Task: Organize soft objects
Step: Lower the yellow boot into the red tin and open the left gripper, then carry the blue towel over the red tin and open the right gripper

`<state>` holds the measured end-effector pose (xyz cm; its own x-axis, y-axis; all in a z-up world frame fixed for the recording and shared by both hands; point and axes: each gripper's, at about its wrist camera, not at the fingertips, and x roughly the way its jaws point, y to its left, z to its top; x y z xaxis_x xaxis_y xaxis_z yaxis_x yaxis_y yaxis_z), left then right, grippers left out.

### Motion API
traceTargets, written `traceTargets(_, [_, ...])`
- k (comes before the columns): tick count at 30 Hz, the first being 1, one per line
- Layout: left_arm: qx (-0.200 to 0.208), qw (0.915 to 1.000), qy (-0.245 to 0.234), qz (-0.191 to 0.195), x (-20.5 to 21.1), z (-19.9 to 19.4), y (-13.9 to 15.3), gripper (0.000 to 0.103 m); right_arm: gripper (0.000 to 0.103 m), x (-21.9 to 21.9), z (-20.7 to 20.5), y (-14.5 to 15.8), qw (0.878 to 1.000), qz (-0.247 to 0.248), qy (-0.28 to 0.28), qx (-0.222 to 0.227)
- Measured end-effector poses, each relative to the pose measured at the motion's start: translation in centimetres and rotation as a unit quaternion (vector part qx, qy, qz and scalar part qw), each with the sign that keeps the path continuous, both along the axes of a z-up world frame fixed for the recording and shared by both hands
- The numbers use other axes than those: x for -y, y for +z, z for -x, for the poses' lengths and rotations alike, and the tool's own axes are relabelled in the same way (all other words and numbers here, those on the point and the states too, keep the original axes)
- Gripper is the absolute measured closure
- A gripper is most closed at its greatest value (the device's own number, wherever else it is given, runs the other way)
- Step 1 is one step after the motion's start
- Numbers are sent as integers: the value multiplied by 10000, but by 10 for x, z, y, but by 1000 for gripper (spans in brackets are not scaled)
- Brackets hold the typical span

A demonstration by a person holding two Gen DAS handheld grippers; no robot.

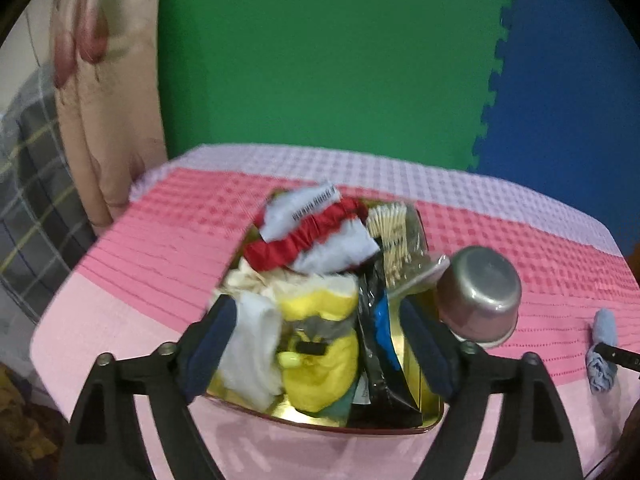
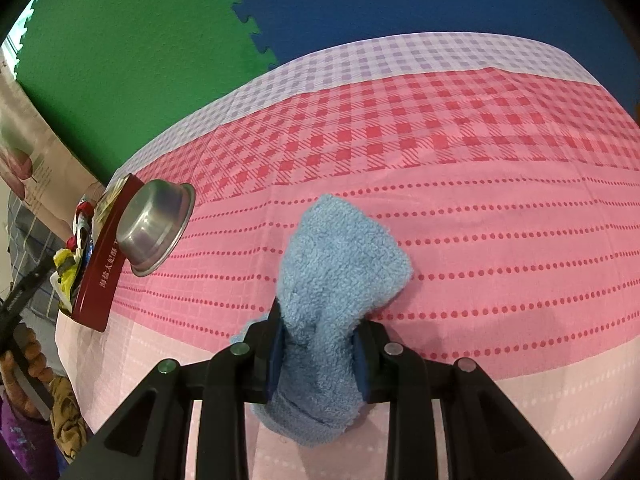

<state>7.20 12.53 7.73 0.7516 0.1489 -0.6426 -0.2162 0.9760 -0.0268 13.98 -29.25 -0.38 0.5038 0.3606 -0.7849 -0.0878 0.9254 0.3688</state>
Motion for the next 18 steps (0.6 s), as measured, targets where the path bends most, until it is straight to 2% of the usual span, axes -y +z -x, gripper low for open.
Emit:
traceTargets(3, [225, 9995, 143, -166, 1, 14, 14, 14, 75, 1, 0, 0, 10000, -37, 1, -11])
traceTargets(7, [362, 9989, 313, -13, -1, 40, 25, 12, 75, 3, 2, 2, 9999, -113, -12, -34])
traceTargets(12, [203, 9987, 354, 303, 5, 78, 20, 12, 75, 0, 6, 12, 9997, -251, 42, -13])
traceTargets(18, [-157, 9988, 295, 363, 18, 106, 0, 12, 74, -28, 9, 39, 9978, -497, 421, 113])
